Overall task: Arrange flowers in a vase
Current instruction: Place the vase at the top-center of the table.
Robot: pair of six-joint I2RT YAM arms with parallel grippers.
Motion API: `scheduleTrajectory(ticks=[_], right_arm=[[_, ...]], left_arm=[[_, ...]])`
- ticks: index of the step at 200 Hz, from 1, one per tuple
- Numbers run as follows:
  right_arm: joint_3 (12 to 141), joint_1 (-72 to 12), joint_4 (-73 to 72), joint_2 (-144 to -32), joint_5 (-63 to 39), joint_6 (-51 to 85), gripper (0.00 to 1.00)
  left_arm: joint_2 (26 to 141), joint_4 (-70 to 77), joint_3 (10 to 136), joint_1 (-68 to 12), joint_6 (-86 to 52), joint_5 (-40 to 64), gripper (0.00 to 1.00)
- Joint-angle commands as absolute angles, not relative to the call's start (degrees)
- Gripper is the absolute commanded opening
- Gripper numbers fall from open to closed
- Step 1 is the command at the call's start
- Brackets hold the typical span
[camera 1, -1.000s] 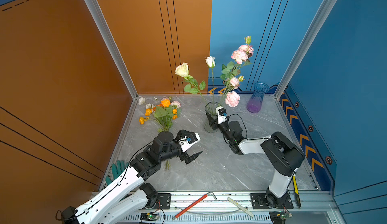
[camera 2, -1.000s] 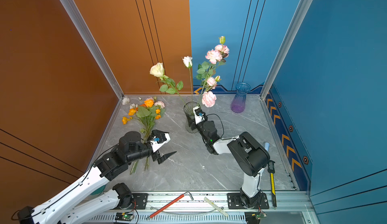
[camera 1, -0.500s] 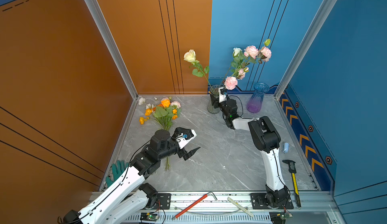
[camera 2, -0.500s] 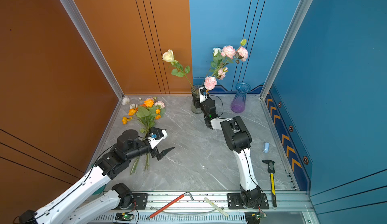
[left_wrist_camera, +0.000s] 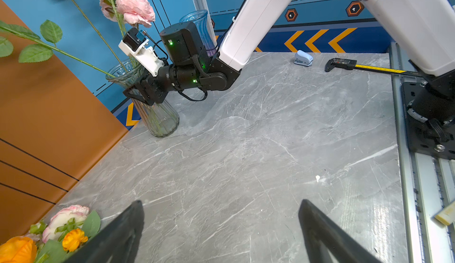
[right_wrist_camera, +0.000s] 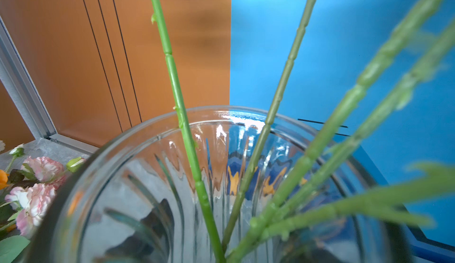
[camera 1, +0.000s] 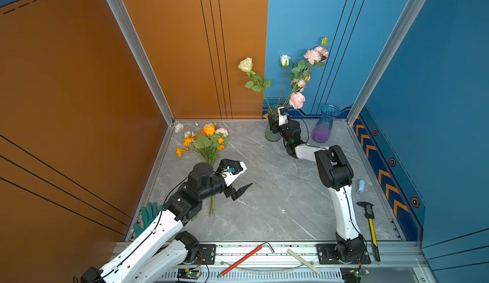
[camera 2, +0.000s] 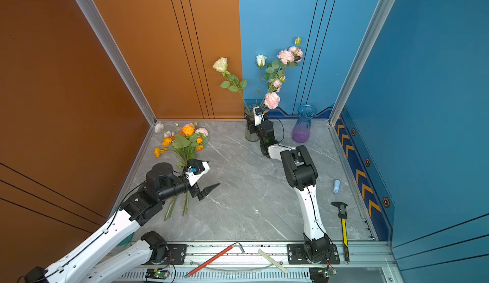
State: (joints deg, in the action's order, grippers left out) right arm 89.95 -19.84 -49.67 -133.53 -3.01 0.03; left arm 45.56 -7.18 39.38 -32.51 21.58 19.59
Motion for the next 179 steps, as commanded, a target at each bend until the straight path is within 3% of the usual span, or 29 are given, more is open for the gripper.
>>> scheduleTrajectory(ticks=[1,51,92,179], right_arm=[[90.9,-18.9,-53.1,-131.5,-2.0,0.9,0.53],[88.5,-18.9,-52.8,-130.5,-0.9,1.4,0.87],[85.8,-19.0,-48.9,-127.8,-2.0,1.1,1.00],[67.7,-20.1,-51.7,-116.3,-1.9,2.9,1.00]], left_arm=[[45.5,-6.6,38.4,-31.8,21.0,21.0,0.98],[45.8,-6.7,38.2,-31.7,21.1,21.0,0.98],[45.8,-6.7,38.2,-31.6,21.2,21.3,0.98],[45.4,-6.4,38.2,-30.9,21.3,19.7,0.98]])
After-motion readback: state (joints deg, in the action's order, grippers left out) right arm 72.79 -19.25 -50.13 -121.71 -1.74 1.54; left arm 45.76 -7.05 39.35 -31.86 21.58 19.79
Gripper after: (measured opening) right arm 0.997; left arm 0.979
